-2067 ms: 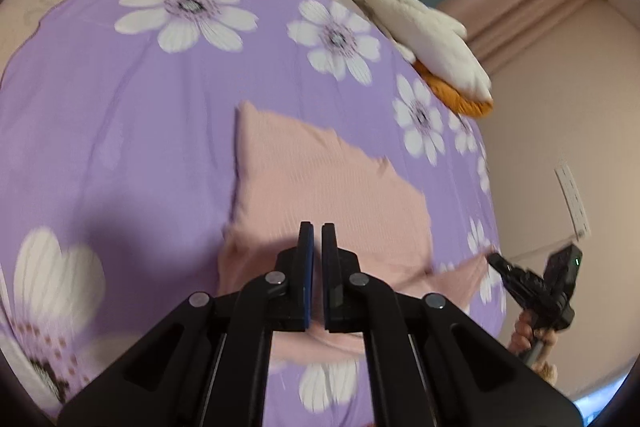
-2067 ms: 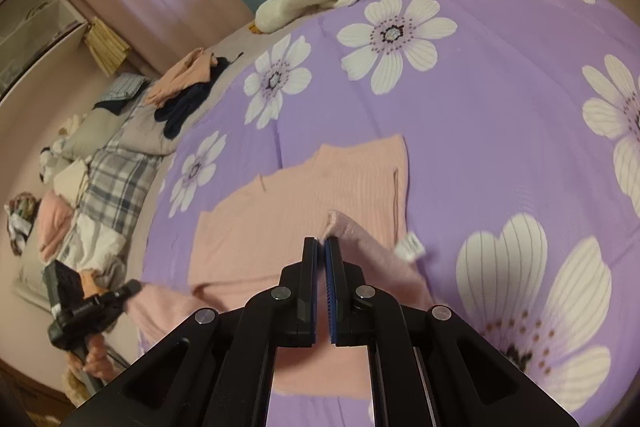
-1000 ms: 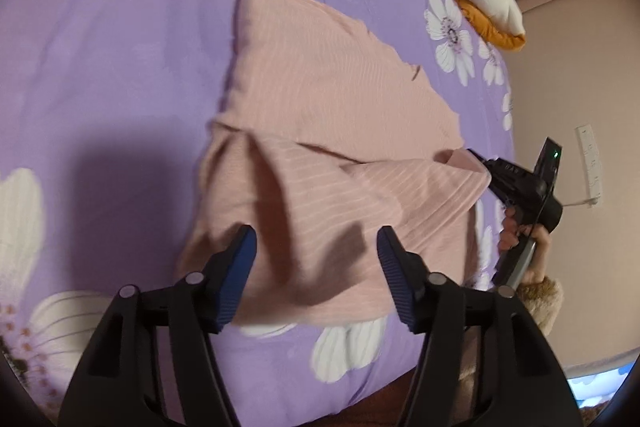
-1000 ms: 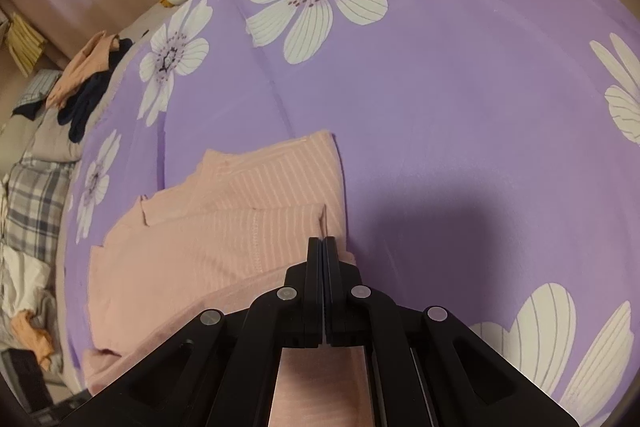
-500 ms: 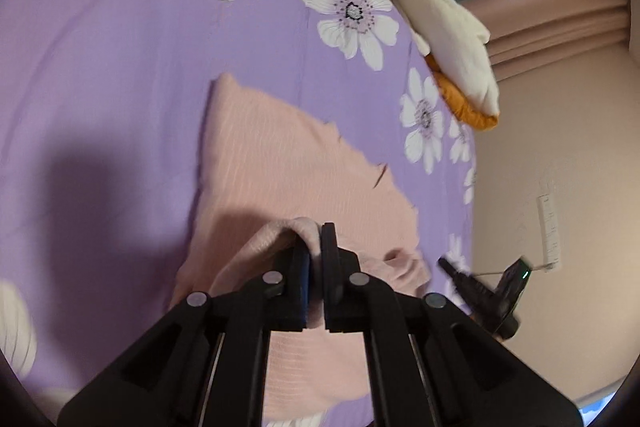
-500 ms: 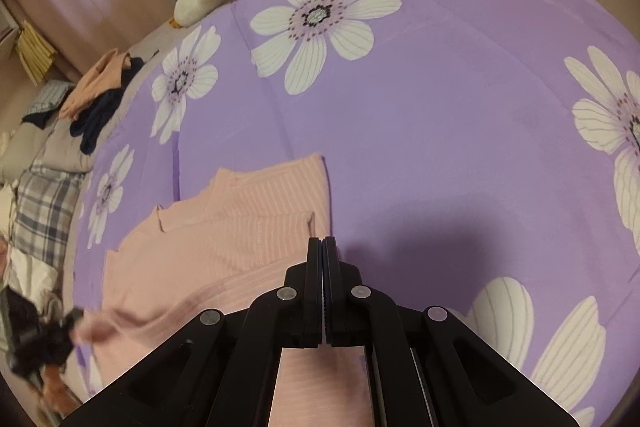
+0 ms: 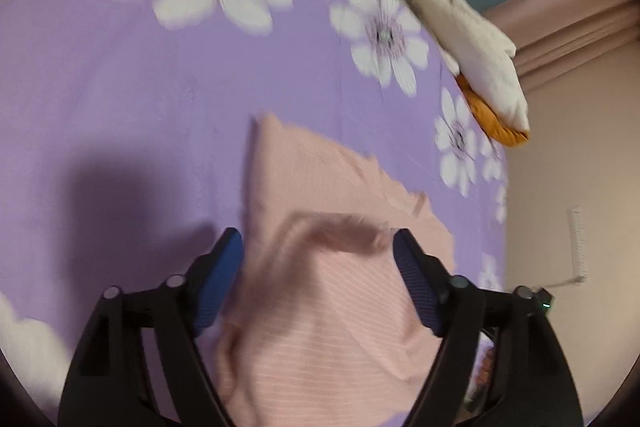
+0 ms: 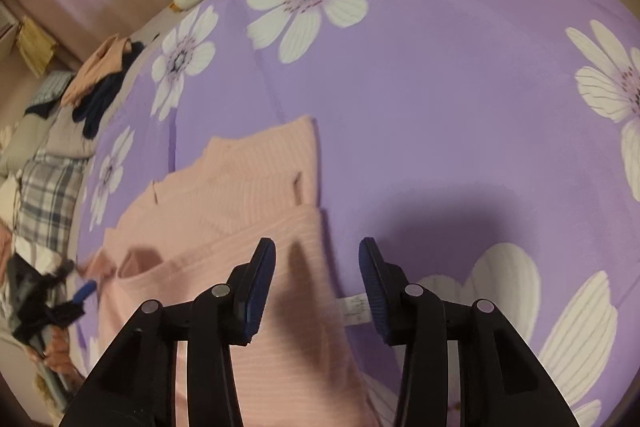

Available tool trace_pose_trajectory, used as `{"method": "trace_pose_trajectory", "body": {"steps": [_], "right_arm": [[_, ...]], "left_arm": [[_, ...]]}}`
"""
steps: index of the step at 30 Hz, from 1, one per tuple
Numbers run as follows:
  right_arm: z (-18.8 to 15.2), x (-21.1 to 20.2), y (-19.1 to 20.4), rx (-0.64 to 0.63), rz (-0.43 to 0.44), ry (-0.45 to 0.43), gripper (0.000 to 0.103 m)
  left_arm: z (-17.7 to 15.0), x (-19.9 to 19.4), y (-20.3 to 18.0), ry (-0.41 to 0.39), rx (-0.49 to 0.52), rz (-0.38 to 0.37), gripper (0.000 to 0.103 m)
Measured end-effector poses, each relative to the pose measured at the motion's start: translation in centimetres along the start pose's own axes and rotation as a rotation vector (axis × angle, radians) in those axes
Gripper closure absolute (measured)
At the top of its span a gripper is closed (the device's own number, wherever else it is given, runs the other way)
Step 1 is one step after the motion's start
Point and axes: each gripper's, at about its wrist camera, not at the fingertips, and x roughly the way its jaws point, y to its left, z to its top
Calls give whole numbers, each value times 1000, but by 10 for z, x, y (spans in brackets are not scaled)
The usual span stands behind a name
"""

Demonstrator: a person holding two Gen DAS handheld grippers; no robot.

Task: Fold small clothes
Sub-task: 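Grasp the folded edge of the sweater with both grippers, then hold the folded sweater with both grippers and fold it over again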

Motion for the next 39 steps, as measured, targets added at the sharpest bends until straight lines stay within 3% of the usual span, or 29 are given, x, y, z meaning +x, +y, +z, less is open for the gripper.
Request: {"method": "trace_pose_trajectory", "body": {"steps": [2, 5, 7, 9, 15, 20, 24, 26, 27, 28, 32, 35, 39], "right_arm": [[-2, 6, 6, -18, 12, 9, 60], [-4, 17, 12, -37, 2, 29, 62], [-7, 21, 16, -54, -19, 34, 89], [-9, 17, 19, -66, -41, 7, 95], [-12, -19, 21, -83, -49, -92, 96], [-14, -33, 15, -61, -48, -132, 96], [-17, -31, 9, -34, -43, -125, 96], [-18, -30, 10, -28, -43, -122, 96], [-19, -31, 10, -28, -43, -124, 96], [-18, -31, 10, -30, -40, -124, 96], [-18, -33, 15, -43, -46, -138, 96], [-18, -40, 22, -61, -46, -159, 96], [-12, -55, 33, -82, -21, -197, 96]], "left_arm": [[-1, -8, 0, -28, 50, 17, 25], [-4, -5, 2, -5, 75, 31, 25], [-6, -1, 4, 5, 80, 48, 26], [-7, 4, 2, 11, 92, 56, 26], [-4, 13, -21, -9, 173, 52, 29], [0, 47, -37, 54, 259, 83, 30], [-1, 72, -34, 90, 288, 167, 42], [-2, 76, -32, 77, 294, 201, 63], [-2, 76, -32, 72, 298, 212, 84], [-3, 75, -31, 67, 303, 217, 92], [-2, 64, -28, 54, 269, 189, 97], [-3, 43, -35, 16, 263, 133, 98], [0, 17, -46, -41, 265, 112, 99]]}}
